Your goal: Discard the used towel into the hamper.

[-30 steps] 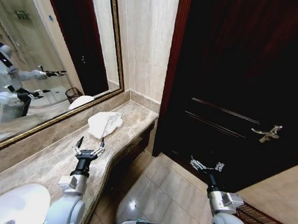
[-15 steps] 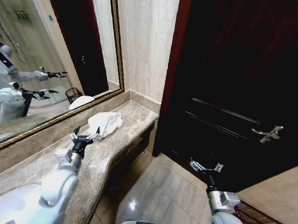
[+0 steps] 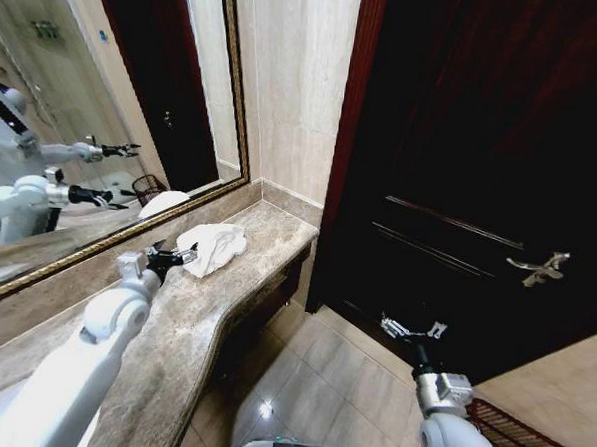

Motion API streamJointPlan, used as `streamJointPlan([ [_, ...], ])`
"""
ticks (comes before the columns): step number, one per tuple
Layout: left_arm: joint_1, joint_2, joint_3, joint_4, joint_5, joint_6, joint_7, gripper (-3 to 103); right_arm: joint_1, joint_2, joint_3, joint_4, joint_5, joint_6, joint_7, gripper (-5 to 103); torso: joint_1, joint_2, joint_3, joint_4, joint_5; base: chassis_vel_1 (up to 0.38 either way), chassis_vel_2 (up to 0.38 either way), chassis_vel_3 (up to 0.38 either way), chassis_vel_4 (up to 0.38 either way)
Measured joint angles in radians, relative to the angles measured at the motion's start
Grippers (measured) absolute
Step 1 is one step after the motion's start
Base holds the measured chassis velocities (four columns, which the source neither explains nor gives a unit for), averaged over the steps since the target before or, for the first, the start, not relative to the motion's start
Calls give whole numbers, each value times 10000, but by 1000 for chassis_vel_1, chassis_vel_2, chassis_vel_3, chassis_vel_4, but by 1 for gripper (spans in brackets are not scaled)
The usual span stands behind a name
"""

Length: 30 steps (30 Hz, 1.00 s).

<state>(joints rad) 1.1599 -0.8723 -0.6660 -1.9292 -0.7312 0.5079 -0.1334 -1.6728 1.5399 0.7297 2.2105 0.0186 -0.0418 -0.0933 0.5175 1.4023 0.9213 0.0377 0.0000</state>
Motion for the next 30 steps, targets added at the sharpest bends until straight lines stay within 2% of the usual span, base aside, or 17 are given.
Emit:
streamJointPlan([
  [2,-646,237,241,611,-144,144,509,100,-62,-118,36,10,2,0,12,100,0,0,0,-1,-1,0,0,0,0],
  [6,-1332,443,705,1236,-410,236,694,100,-81,-234,85,12,20,4,46,100,1,-1,0,2,-2,0,0,0,0],
  [8,-1499,479,835,1358,-563,318,722,100,-87,-244,95,12,25,5,54,100,1,0,0,1,0,0,0,0,0],
  [11,-1943,508,1314,1653,-1035,740,754,100,-119,-255,103,10,29,32,80,100,1,0,0,2,-2,0,0,0,0],
  [12,-1943,508,1314,1653,-1035,740,754,100,-119,-255,103,10,29,32,80,100,1,0,0,2,-2,0,0,0,0],
  [14,-2225,448,1713,1837,-1144,1096,795,100,-125,-251,103,8,26,43,85,100,0,0,-1,2,4,0,0,0,0],
  [17,-2500,268,2148,2068,-1121,1376,533,100,-105,-209,121,8,25,69,137,100,1,0,-1,1,-1,0,0,0,0],
  [22,-2930,82,2612,2733,-803,1353,152,100,-198,-124,215,41,27,197,156,100,0,0,-1,3,0,0,0,0,0],
  [30,-3606,-258,3036,3902,-326,1151,138,100,-402,16,287,137,11,384,160,100,0,1,-1,1,2,0,0,0,0],
])
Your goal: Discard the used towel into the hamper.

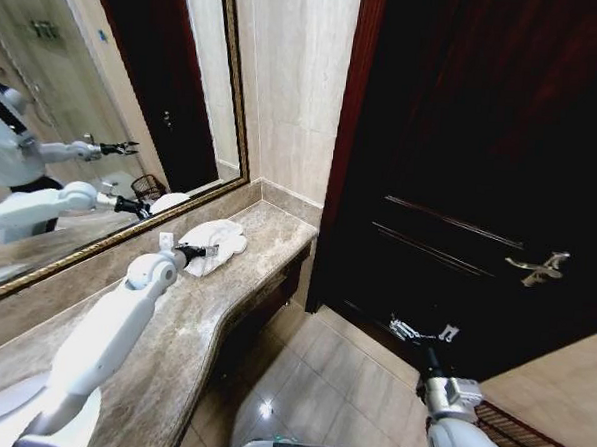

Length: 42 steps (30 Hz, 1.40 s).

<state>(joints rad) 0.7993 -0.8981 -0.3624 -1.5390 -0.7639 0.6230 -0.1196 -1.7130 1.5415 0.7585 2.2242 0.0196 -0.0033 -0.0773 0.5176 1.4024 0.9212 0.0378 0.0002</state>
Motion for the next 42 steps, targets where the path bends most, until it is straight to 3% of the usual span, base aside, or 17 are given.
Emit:
streamJointPlan([
  [16,-180,-290,327,642,403,-664,141,100,-62,112,2,290,0,114,102,100,-1,0,0,0,-2,0,0,0,0],
  [35,26,-227,32,545,403,-963,130,49,193,32,-101,302,92,-76,201,100,0,0,0,2,-3,0,0,0,0],
  [38,190,-229,-61,326,403,-1349,134,38,179,19,-83,357,150,-81,238,100,0,0,1,1,-5,0,0,0,0],
  [42,423,-234,-219,8,462,-1825,113,34,156,8,-55,412,215,-84,254,100,0,0,1,-1,-5,0,0,0,0],
])
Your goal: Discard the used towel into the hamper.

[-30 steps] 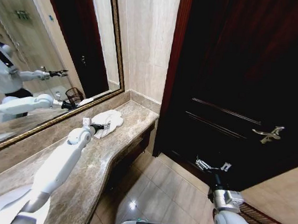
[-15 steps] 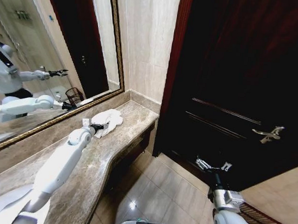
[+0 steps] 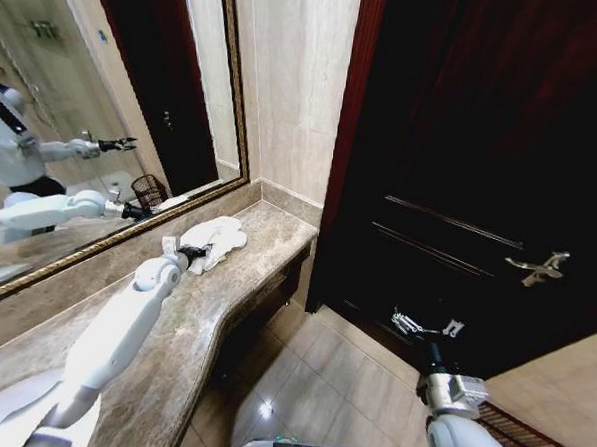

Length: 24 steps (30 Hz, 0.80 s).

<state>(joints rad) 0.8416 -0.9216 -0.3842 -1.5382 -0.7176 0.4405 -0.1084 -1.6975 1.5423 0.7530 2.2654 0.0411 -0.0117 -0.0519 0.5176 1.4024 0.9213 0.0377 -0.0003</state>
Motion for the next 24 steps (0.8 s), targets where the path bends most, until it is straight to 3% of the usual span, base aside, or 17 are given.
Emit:
streamJointPlan([
  [1,233,4,-187,-364,77,-238,-23,26,0,0,9,25,31,-1,10,100,0,0,0,0,0,0,0,0,0],
  [7,1653,150,-1171,-2662,304,-806,-543,14,103,104,-84,152,105,-47,51,100,0,0,-1,3,6,0,0,0,0],
  [15,4017,-373,-2900,-5157,616,-1047,-760,14,22,98,-19,503,280,-120,68,100,-2,1,-2,2,5,0,0,0,0],
  [18,5442,-1142,-4233,-6424,903,-1099,-113,14,15,79,38,642,416,-161,93,100,-2,1,-3,1,10,0,0,0,0],
  [22,6580,-1762,-4815,-7117,1324,-1515,365,14,49,62,42,690,507,-241,100,100,-2,1,-2,-1,3,0,0,0,0],
  [24,7543,-2235,-5086,-7309,1991,-2373,779,14,128,-3,39,699,608,-347,92,100,-3,2,-3,4,8,0,0,0,0],
])
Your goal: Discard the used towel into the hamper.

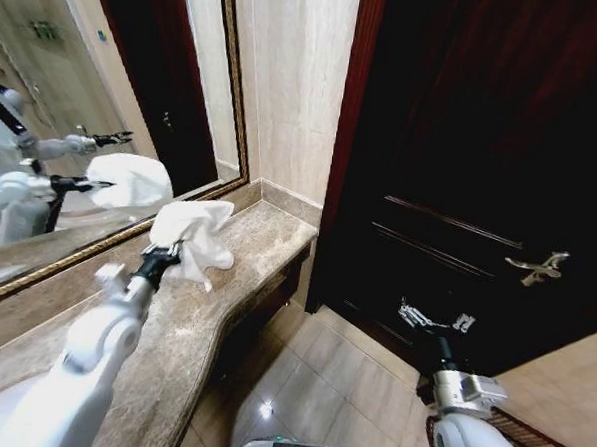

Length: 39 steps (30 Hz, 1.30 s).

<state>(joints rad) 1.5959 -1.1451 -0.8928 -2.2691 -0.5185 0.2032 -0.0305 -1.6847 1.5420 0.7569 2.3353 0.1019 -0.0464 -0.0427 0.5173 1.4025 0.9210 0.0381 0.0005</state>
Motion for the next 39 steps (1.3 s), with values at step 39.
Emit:
streamJointPlan([
  [39,2023,-1958,795,-741,2062,-2351,563,14,-39,29,98,312,-11,-570,-157,100,5,-3,3,-2,-5,4,-3,-5,4],
])
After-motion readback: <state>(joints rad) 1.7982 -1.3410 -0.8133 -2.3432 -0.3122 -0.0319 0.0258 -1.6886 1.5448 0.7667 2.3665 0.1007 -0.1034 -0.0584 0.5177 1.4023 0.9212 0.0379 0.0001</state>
